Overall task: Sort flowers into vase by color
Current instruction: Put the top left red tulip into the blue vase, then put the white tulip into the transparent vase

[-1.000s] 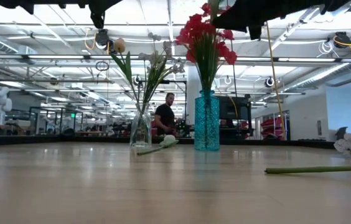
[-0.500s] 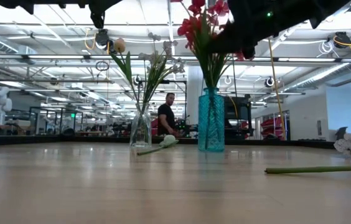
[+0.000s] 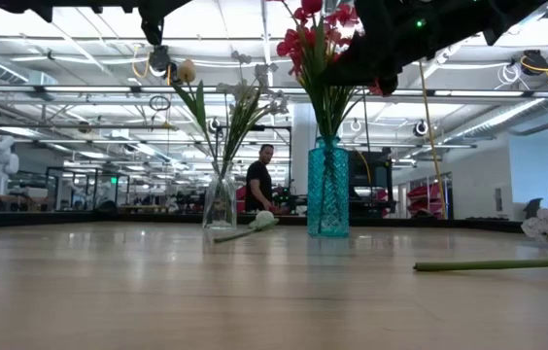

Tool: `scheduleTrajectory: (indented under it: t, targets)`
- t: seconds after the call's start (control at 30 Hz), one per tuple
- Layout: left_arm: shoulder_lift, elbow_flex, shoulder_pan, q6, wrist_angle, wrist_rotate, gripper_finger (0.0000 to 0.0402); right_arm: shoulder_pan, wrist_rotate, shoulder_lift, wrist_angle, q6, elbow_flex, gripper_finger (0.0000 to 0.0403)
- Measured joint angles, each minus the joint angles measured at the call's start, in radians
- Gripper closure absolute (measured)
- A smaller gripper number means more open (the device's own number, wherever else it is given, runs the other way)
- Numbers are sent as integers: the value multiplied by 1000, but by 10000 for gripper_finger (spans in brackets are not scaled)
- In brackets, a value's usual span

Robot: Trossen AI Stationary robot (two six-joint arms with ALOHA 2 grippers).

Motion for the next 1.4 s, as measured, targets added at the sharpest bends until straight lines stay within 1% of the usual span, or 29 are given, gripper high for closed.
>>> scheduleTrajectory:
  t: [0.2, 0.4, 0.5, 0.6, 0.7, 0.8, 0.9, 1.0, 1.03, 1.2, 1.33, 1.4]
  targets:
    - [0, 0, 0, 1, 0, 0, 260, 2, -28, -26, -17, 59, 8, 318]
    - [0, 0, 0, 1, -5, 0, 260, 11, -27, -120, -152, 118, 8, 262]
    - [0, 0, 0, 1, -6, 0, 260, 29, -27, -184, -198, 141, 8, 246]
    - [0, 0, 0, 2, -8, 0, 260, 54, -27, -241, -207, 189, 8, 242]
    - [0, 0, 0, 3, -8, 0, 260, 90, -27, -283, -214, 197, 8, 251]
    - [0, 0, 0, 3, -11, 0, 260, 129, -25, -310, -267, 215, 15, 276]
    - [0, 0, 0, 2, -38, -1, 260, 172, -22, -308, -394, 268, 71, 321]
    - [0, 0, -1, 0, -69, -6, 260, 212, -20, -272, -560, 332, 161, 379]
    - [0, 0, -7, 0, -84, -13, 260, 223, -21, -253, -623, 356, 192, 390]
    - [14, 0, -77, -25, -160, -113, 260, 253, -5, -141, -922, 549, 341, 397]
    - [65, 0, -182, -30, -187, -225, 260, 257, -90, -65, -1118, 708, 400, 401]
    - [102, 0, -231, -78, -186, -305, 260, 257, -136, -46, -1180, 765, 402, 402]
